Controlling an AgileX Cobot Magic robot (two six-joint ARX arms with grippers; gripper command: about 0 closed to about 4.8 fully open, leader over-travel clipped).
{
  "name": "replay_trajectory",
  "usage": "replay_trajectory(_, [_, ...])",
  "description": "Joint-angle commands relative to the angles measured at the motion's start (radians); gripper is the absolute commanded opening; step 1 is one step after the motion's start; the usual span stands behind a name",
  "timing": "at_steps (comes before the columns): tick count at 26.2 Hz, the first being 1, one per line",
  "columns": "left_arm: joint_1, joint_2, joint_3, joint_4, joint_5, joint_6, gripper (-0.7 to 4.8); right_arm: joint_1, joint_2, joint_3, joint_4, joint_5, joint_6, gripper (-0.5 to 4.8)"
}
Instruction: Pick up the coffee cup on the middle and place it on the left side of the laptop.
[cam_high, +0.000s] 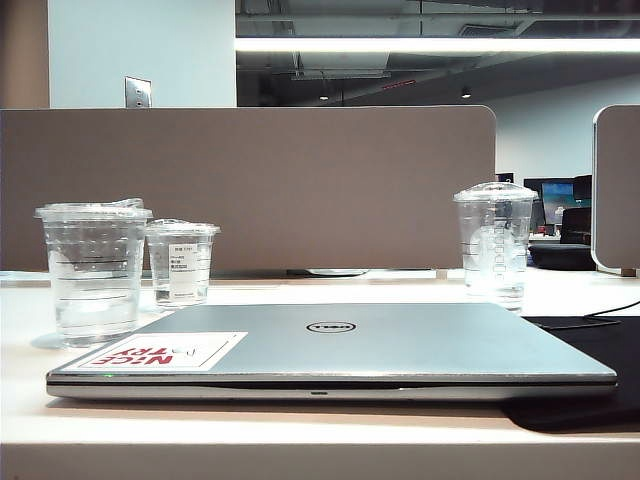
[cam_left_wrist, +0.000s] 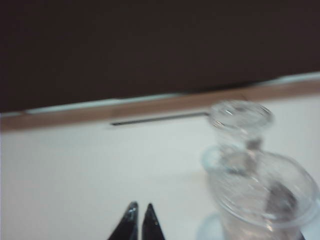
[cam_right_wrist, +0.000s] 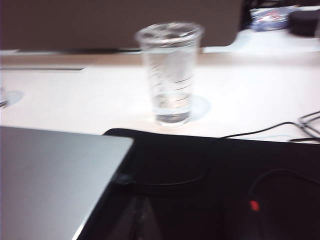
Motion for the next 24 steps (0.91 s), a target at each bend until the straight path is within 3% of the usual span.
replay_trajectory(1, [0.000, -0.143, 0.003, -0.053, -0.050, -0.003, -0.05, -0.043, -0.019, -0.004, 0.016, 0.001, -0.001, -0.05])
replay_trajectory(8, [0.000, -0.371, 0.003, -0.196, -0.053, -0.023, -0.05, -0.084, -0.078, -0.004, 0.015, -0.002, -0.001, -0.05])
replay_trajectory(17, [0.000, -0.382, 0.003, -0.202, -0.049, -0.034, -0.05, -0.169, -0.078, -0.004, 0.016, -0.001, -0.001, -0.05])
replay_trajectory(24, [0.000, -0.382, 0.003, -0.205, -0.049, -0.050, -0.04, -0.169, -0.078, -0.004, 0.016, -0.001, -0.001, -0.05])
